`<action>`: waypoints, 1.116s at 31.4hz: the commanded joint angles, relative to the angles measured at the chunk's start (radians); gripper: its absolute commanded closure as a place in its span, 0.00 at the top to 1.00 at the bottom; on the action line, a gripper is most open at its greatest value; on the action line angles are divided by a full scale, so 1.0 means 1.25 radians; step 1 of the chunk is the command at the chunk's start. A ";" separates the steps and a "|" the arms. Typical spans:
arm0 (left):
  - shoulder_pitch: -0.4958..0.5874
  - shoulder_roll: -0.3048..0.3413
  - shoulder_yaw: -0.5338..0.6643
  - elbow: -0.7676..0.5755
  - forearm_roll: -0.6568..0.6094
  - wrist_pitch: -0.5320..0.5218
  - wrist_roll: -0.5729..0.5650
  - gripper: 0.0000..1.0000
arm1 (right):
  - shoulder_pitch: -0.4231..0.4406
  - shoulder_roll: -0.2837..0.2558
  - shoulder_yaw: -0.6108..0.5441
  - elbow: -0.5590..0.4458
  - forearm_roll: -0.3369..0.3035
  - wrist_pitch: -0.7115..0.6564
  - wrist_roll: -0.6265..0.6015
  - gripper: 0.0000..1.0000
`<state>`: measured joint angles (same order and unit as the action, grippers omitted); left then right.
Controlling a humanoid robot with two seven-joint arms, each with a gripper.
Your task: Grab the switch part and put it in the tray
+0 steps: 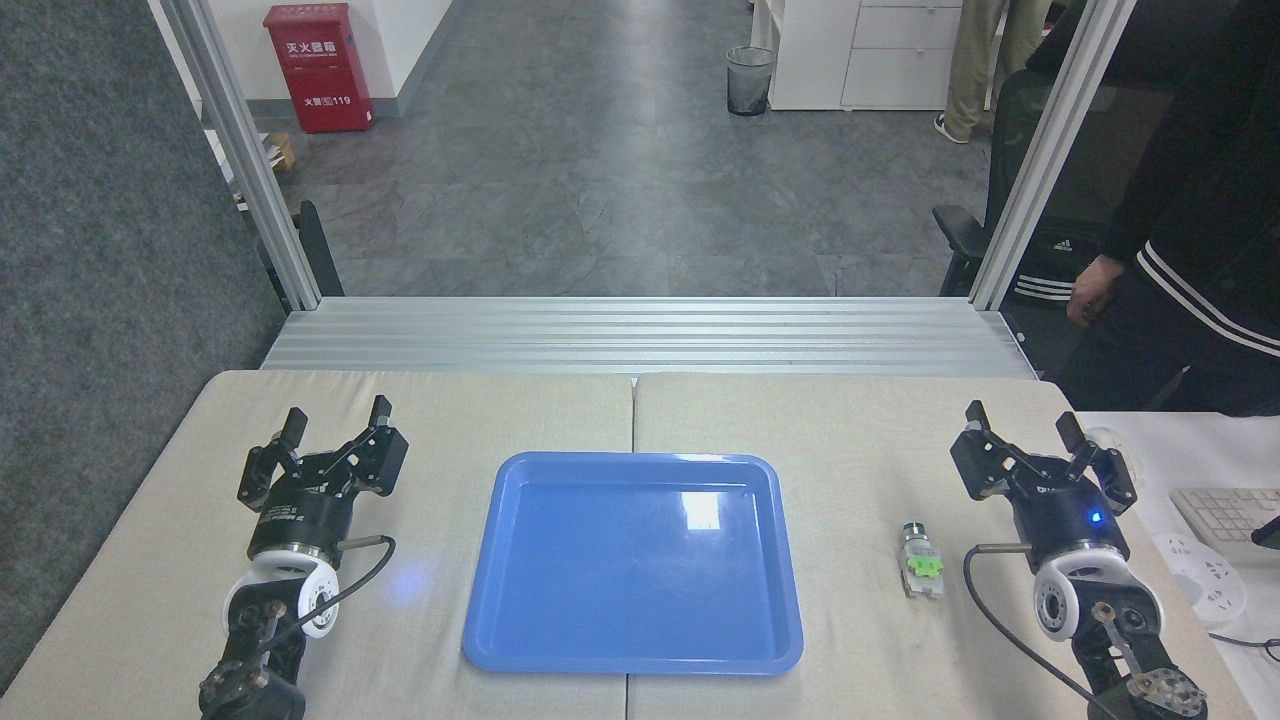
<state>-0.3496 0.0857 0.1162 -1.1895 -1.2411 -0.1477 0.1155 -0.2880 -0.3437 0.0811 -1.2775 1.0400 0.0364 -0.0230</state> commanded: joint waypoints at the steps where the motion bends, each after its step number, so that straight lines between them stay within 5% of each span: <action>1: 0.000 0.000 0.000 -0.001 0.000 0.000 0.000 1.00 | 0.000 0.003 0.000 0.000 0.000 0.000 0.000 0.98; 35: -0.005 0.000 -0.001 0.001 0.000 0.000 0.000 1.00 | 0.002 0.003 0.008 0.000 0.000 0.000 0.005 0.98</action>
<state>-0.3535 0.0859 0.1162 -1.1898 -1.2410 -0.1476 0.1153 -0.2883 -0.3418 0.0847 -1.2777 1.0400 0.0364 -0.0181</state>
